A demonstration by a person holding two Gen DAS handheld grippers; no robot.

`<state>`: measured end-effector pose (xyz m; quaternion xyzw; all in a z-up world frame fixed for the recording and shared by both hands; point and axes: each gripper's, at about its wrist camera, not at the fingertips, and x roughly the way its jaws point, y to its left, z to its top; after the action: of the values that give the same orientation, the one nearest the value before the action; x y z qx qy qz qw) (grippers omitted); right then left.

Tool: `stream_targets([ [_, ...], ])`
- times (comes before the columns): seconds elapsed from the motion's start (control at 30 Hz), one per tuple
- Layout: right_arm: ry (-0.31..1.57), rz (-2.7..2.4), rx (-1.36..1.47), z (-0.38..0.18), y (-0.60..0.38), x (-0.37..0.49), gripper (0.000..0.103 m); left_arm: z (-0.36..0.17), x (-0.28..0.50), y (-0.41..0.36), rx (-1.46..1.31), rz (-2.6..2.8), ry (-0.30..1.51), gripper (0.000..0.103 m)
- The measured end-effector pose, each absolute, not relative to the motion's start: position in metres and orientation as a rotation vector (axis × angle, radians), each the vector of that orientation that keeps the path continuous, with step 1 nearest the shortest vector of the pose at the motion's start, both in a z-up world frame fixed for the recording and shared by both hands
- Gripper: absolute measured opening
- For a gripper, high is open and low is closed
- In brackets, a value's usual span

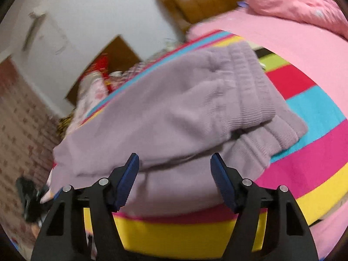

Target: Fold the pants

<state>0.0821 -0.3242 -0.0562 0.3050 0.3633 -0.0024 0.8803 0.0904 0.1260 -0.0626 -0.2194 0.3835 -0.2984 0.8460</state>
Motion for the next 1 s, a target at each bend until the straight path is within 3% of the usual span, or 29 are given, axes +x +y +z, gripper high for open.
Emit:
stream_targets([
  [0.1, 0.724, -0.031, 0.693, -0.058, -0.331, 0.089, 0.066, -0.063, 0.099, 0.134, -0.494, -0.616, 0.807, 0.101],
  [0.27, 0.679, -0.085, 0.752, -0.067, -0.342, 0.089, 0.030, -0.067, 0.108, 0.151, -0.596, -0.575, 0.813, 0.100],
  [0.43, 0.643, -0.044, 0.822, -0.068, -0.345, 0.086, 0.025, -0.062, 0.120, 0.157, -0.665, -0.513, 0.816, 0.096],
  [0.6, 0.605, -0.013, 0.827, -0.061, -0.347, 0.073, 0.025, -0.061, 0.149, 0.158, -0.721, -0.418, 0.859, 0.079],
  [0.77, 0.599, -0.001, 0.829, -0.058, -0.349, 0.075, 0.025, -0.066, 0.180, 0.158, -0.773, -0.342, 0.919, 0.070],
  [0.83, 0.601, 0.001, 0.823, -0.060, -0.349, 0.071, 0.025, -0.064, 0.182, 0.157, -0.762, -0.305, 0.939, 0.055],
  [0.87, 0.602, 0.002, 0.821, -0.061, -0.348, 0.069, 0.025, -0.064, 0.183, 0.156, -0.736, -0.278, 0.954, 0.042],
  [0.9, 0.605, 0.001, 0.819, -0.062, -0.349, 0.069, 0.025, -0.065, 0.184, 0.157, -0.725, -0.255, 0.970, 0.038],
  [0.97, 0.610, 0.001, 0.826, -0.064, -0.349, 0.066, 0.025, -0.068, 0.176, 0.162, -0.762, -0.229, 0.994, 0.038],
  [1.0, 0.611, 0.001, 0.830, -0.065, -0.350, 0.065, 0.025, -0.071, 0.170, 0.168, -0.772, -0.232, 0.991, 0.048],
])
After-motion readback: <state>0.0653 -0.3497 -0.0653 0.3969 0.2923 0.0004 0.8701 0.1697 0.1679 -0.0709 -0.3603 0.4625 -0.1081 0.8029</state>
